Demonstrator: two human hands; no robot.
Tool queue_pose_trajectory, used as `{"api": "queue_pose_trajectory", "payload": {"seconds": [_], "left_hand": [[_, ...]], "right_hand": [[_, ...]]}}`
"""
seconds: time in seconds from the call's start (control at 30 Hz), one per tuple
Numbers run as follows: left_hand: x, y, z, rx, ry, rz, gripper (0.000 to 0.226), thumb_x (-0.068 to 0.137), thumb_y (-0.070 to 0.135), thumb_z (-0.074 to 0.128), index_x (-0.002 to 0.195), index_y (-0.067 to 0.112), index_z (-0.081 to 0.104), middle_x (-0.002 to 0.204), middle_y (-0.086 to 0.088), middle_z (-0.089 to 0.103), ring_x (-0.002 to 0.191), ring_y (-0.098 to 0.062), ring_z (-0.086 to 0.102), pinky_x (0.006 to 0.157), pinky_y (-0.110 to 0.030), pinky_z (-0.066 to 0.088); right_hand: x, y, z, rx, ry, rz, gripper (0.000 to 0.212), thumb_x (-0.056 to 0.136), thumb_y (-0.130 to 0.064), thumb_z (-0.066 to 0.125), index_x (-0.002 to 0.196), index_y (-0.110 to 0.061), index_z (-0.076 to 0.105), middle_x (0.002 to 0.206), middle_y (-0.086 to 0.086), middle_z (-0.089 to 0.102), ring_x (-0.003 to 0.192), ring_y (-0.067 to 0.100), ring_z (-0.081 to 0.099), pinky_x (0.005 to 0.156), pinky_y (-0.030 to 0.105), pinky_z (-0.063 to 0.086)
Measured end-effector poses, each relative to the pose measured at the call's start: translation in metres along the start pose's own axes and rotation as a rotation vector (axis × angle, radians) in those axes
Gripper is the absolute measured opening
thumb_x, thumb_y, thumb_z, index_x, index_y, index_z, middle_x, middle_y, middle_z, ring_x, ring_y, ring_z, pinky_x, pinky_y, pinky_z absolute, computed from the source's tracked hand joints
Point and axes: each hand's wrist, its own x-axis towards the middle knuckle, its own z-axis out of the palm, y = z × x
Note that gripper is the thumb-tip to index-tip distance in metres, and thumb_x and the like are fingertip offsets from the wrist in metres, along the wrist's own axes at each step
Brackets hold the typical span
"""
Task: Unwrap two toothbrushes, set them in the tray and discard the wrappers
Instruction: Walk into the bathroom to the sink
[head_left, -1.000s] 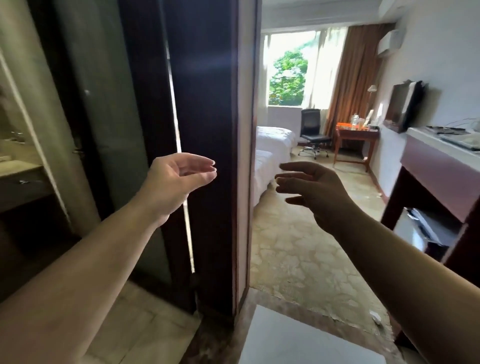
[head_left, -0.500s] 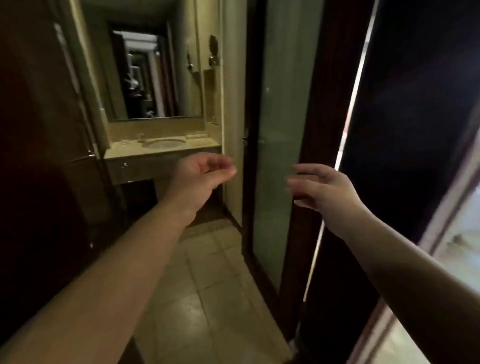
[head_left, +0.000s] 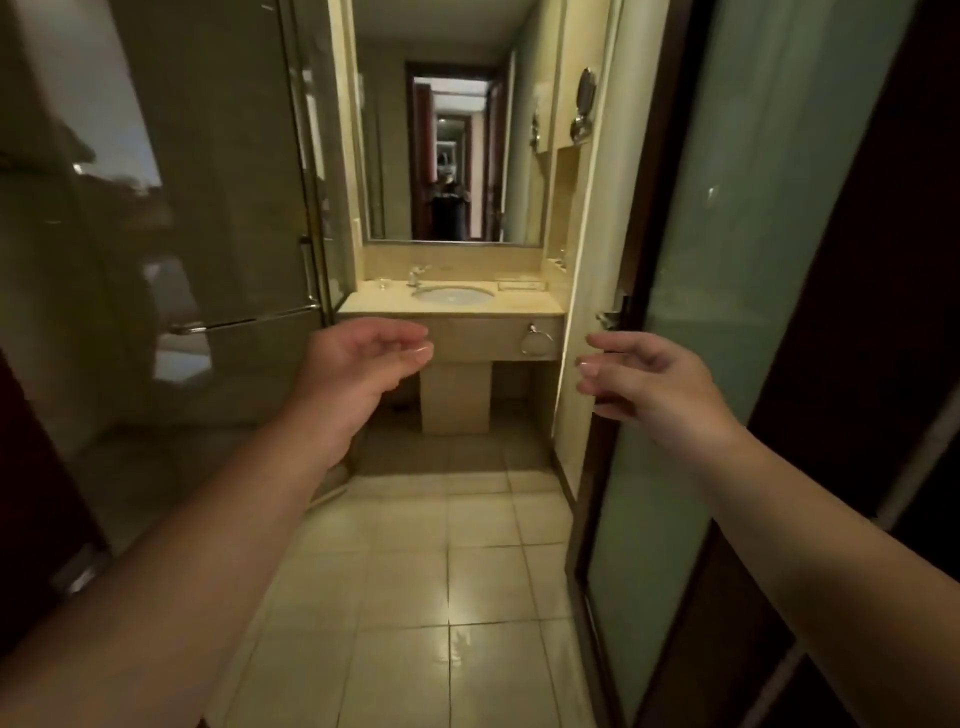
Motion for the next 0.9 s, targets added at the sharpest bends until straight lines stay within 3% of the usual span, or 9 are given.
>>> {"api": "queue_pose_trajectory", "payload": {"seconds": [0.17,0.27,0.4,0.53,0.73,0.9], "left_hand": [[0.031,-0.020,0.000,0.054,0.055,-0.004,0.015,0.072,0.015,0.075,0.077,0.029,0.072,0.077,0.013,0.074,0.076,0.004,0.066,0.067,-0.021,0.051],[0.058,-0.033,0.001,0.057,0.067,0.002,0.017,0.071,0.014,0.075,0.077,0.029,0.071,0.075,0.015,0.074,0.075,0.006,0.066,0.063,-0.015,0.048],[0.106,-0.056,0.004,0.079,0.101,0.017,0.020,0.072,0.017,0.075,0.080,0.035,0.071,0.083,0.016,0.073,0.086,0.001,0.066,0.071,-0.021,0.051],[0.166,-0.083,0.006,0.078,0.065,0.065,0.023,0.075,0.018,0.073,0.088,0.036,0.069,0.082,0.021,0.073,0.081,0.006,0.066,0.060,-0.011,0.052],[0.271,-0.143,0.000,0.117,-0.052,-0.007,0.026,0.078,0.014,0.070,0.097,0.031,0.066,0.096,0.008,0.072,0.092,-0.007,0.068,0.080,-0.031,0.054],[0.359,-0.181,-0.009,0.088,-0.076,0.003,0.025,0.078,0.011,0.069,0.096,0.028,0.066,0.096,0.004,0.072,0.091,-0.009,0.068,0.076,-0.025,0.053]], "right_hand": [[0.048,0.021,0.005,0.003,-0.059,-0.011,0.026,0.074,-0.011,0.072,0.093,-0.028,0.067,0.083,-0.006,0.074,0.076,0.009,0.071,0.059,0.021,0.053],[0.078,0.033,0.010,0.011,-0.070,-0.031,0.025,0.075,-0.012,0.072,0.093,-0.029,0.067,0.082,-0.009,0.075,0.077,0.010,0.072,0.057,0.019,0.053],[0.127,0.050,0.019,0.004,-0.069,-0.055,0.025,0.074,-0.013,0.072,0.092,-0.031,0.067,0.089,-0.006,0.075,0.081,0.011,0.072,0.062,0.025,0.052],[0.189,0.070,0.033,-0.012,-0.085,-0.092,0.027,0.075,-0.017,0.072,0.096,-0.033,0.067,0.091,-0.012,0.074,0.084,0.009,0.071,0.063,0.023,0.054],[0.299,0.110,0.069,0.012,-0.113,-0.057,0.026,0.073,-0.016,0.072,0.091,-0.034,0.066,0.088,-0.012,0.074,0.085,0.010,0.070,0.060,0.020,0.053],[0.388,0.133,0.091,0.022,-0.108,-0.045,0.026,0.070,-0.020,0.073,0.089,-0.036,0.067,0.090,-0.012,0.075,0.085,0.010,0.070,0.066,0.026,0.054]]}}
